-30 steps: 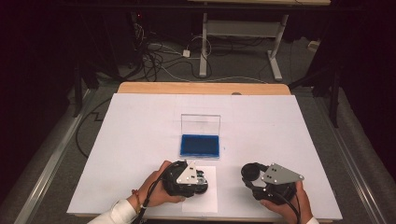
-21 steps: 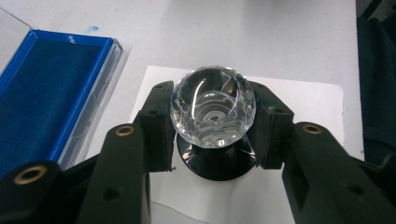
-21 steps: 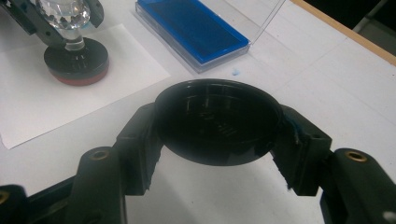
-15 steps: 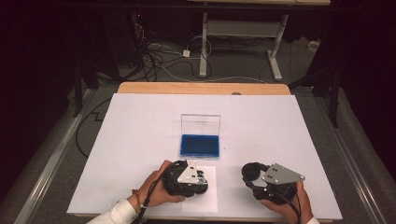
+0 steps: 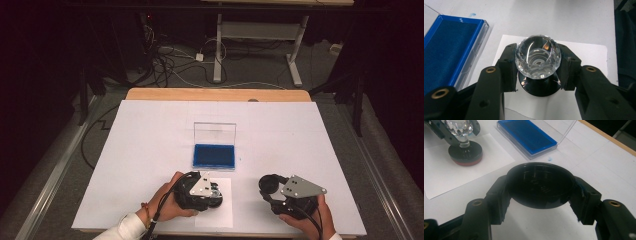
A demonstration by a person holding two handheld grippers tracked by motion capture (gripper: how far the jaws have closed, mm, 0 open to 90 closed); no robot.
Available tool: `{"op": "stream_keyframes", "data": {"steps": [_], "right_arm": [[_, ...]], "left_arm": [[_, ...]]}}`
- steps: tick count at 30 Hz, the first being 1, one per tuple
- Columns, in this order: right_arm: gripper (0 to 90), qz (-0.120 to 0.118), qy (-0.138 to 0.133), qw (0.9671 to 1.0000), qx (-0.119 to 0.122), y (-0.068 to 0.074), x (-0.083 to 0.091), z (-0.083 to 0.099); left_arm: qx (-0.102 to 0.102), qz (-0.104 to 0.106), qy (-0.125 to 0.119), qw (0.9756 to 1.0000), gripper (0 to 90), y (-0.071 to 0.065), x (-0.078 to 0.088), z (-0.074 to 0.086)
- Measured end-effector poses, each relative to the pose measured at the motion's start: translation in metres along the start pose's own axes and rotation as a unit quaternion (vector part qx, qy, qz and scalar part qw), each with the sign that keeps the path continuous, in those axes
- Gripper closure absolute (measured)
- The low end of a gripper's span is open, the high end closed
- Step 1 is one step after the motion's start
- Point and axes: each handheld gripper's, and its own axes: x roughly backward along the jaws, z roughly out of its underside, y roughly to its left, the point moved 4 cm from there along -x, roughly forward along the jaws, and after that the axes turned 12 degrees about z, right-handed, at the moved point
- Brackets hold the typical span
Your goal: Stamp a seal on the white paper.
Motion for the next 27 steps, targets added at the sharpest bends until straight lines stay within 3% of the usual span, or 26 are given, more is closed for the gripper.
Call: {"op": "stream_keyframes", "data": {"steps": [17,27], "right_arm": [[38.8,-0.002,0.001,1.0000,0.004,0.0005,0.0002,0.0001],[38.8,0.000,0.000,1.0000,0.003,-0.0004,0.0005,0.0003]], "left_arm": [[0.001,0.002,-0.001,1.0000,54.6,0.0003,0.0000,0.0002],[0.002,-0.009,0.002,1.0000,54.6,-0.0016,0.0007,-0.0020]]}}
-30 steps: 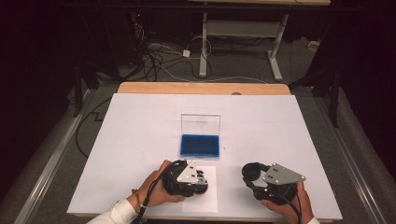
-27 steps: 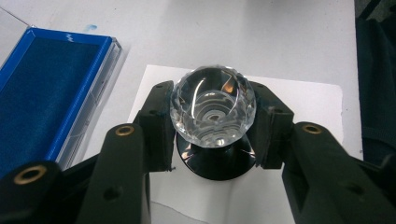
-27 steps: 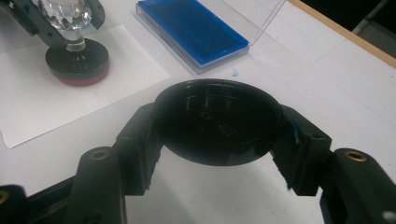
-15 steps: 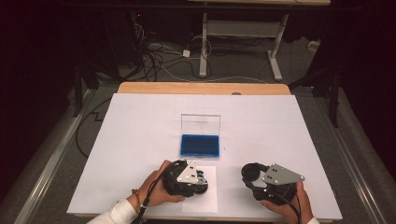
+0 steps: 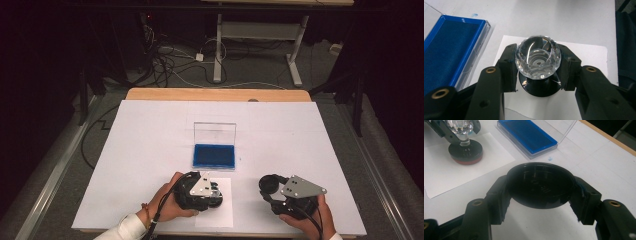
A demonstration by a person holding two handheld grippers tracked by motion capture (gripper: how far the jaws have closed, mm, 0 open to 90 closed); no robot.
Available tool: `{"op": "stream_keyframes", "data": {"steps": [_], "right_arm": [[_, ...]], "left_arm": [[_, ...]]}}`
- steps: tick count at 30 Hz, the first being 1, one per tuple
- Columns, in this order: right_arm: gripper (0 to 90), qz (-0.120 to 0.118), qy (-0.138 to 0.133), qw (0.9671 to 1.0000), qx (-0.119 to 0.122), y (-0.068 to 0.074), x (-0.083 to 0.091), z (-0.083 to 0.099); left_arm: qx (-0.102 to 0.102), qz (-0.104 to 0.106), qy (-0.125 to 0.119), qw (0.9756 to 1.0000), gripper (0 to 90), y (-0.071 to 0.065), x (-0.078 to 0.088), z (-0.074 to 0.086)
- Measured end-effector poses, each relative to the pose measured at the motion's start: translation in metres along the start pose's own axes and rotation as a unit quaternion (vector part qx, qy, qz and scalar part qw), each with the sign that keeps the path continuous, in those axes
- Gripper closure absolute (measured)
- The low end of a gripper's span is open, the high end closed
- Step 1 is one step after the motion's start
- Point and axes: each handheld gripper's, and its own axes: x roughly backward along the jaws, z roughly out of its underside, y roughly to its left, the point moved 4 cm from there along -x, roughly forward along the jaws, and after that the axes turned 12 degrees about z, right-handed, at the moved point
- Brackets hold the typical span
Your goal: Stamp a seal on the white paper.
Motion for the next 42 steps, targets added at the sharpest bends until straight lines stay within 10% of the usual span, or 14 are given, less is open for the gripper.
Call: {"op": "stream_keyframes", "data": {"steps": [42], "right_arm": [[38.8,0.000,-0.001,1.0000,-0.002,-0.002,0.000,0.000]], "left_arm": [[0.034,-0.039,-0.080,0.9954,54.5,0.016,0.065,0.001]]}}
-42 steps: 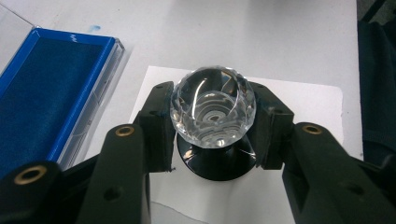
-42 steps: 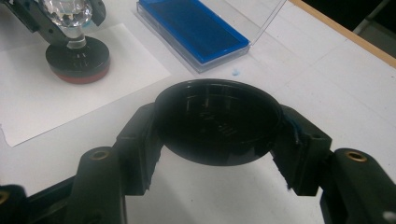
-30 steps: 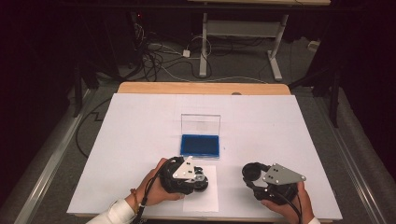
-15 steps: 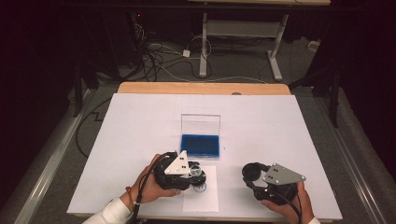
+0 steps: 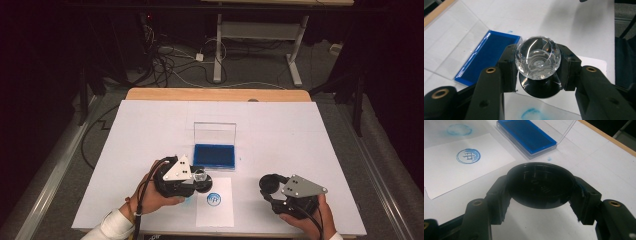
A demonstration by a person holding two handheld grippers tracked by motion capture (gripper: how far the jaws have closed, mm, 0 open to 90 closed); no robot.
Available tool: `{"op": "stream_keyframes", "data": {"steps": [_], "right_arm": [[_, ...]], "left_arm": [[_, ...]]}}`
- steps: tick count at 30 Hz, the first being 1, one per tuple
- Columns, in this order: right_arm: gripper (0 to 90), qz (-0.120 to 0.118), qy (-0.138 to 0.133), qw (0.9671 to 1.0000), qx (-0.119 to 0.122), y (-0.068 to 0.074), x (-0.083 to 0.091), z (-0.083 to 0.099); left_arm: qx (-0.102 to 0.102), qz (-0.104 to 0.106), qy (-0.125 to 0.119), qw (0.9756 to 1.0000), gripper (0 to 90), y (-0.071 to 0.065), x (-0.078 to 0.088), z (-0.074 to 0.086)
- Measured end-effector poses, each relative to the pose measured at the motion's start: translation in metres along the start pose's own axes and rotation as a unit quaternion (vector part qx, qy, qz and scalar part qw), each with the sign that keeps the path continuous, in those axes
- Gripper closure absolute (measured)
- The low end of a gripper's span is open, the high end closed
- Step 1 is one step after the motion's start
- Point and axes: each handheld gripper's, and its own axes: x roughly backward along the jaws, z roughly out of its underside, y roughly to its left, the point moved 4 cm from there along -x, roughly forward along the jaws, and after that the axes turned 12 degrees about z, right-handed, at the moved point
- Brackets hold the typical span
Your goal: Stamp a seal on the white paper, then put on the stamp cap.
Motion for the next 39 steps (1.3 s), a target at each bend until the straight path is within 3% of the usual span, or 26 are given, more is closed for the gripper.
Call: {"op": "stream_keyframes", "data": {"steps": [2,18,34,39], "right_arm": [[38.8,-0.001,0.001,1.0000,-0.002,0.000,-0.001,0.000],[38.8,-0.010,0.001,0.9999,0.001,0.002,-0.005,-0.001],[38.8,-0.031,0.000,0.9994,0.016,0.007,-0.015,-0.008],[38.8,-0.038,-0.005,0.9992,0.014,0.009,-0.017,-0.010]], "left_arm": [[0.003,-0.010,0.002,0.9999,54.5,0.002,0.003,0.001],[0.018,-0.024,-0.014,0.9995,54.5,0.012,0.019,0.006],[0.034,-0.038,-0.023,0.9984,54.5,0.013,0.032,0.015],[0.040,-0.029,-0.041,0.9979,54.6,0.013,0.037,0.014]]}}
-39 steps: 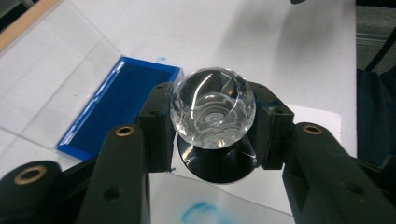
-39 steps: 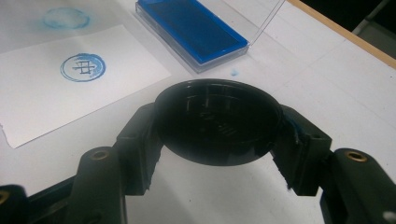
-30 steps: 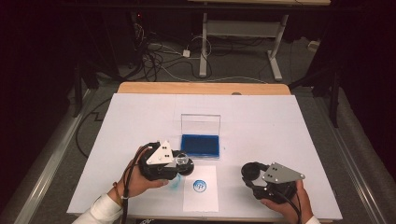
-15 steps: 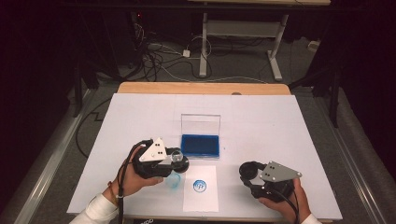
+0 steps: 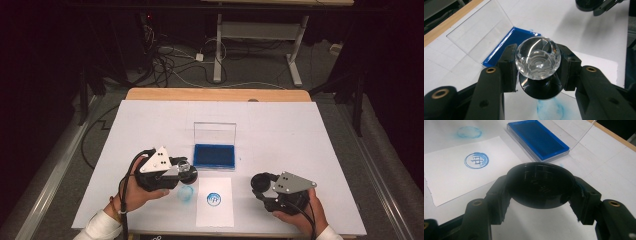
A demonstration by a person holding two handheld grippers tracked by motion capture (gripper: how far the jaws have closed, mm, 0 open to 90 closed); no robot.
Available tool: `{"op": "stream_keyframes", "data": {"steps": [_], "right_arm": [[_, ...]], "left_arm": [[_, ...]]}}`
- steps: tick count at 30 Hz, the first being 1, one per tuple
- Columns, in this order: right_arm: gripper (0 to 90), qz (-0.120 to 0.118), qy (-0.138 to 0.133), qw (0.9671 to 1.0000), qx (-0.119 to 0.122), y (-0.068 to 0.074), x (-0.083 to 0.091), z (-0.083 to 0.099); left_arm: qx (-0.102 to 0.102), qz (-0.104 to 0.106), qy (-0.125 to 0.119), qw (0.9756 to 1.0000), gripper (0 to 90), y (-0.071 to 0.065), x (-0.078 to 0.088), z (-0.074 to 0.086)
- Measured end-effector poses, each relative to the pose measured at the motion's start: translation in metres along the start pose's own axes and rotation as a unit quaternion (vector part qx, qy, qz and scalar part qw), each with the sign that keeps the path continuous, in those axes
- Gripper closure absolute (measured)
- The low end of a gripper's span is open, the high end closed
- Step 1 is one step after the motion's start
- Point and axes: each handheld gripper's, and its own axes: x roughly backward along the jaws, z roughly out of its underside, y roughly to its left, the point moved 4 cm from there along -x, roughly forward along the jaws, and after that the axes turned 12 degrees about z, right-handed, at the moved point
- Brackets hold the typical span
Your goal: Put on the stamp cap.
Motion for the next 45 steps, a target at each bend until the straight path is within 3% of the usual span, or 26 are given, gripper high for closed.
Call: {"op": "stream_keyframes", "data": {"steps": [9,22,40,45], "right_arm": [[38.8,-0.006,0.001,1.0000,0.001,0.004,-0.003,-0.002],[38.8,-0.037,-0.001,0.9993,0.001,0.020,-0.016,-0.011],[38.8,-0.068,-0.005,0.9976,0.007,0.042,-0.040,-0.030],[38.8,-0.078,-0.012,0.9969,0.009,0.051,-0.048,-0.039]], "left_arm": [[-0.004,-0.007,-0.003,1.0000,54.5,0.000,0.002,-0.002],[-0.027,0.010,-0.022,0.9993,54.6,-0.013,-0.006,-0.026],[-0.036,0.036,-0.024,0.9984,54.6,-0.018,-0.022,-0.036],[-0.037,0.038,-0.035,0.9980,54.6,-0.019,-0.026,-0.039]]}}
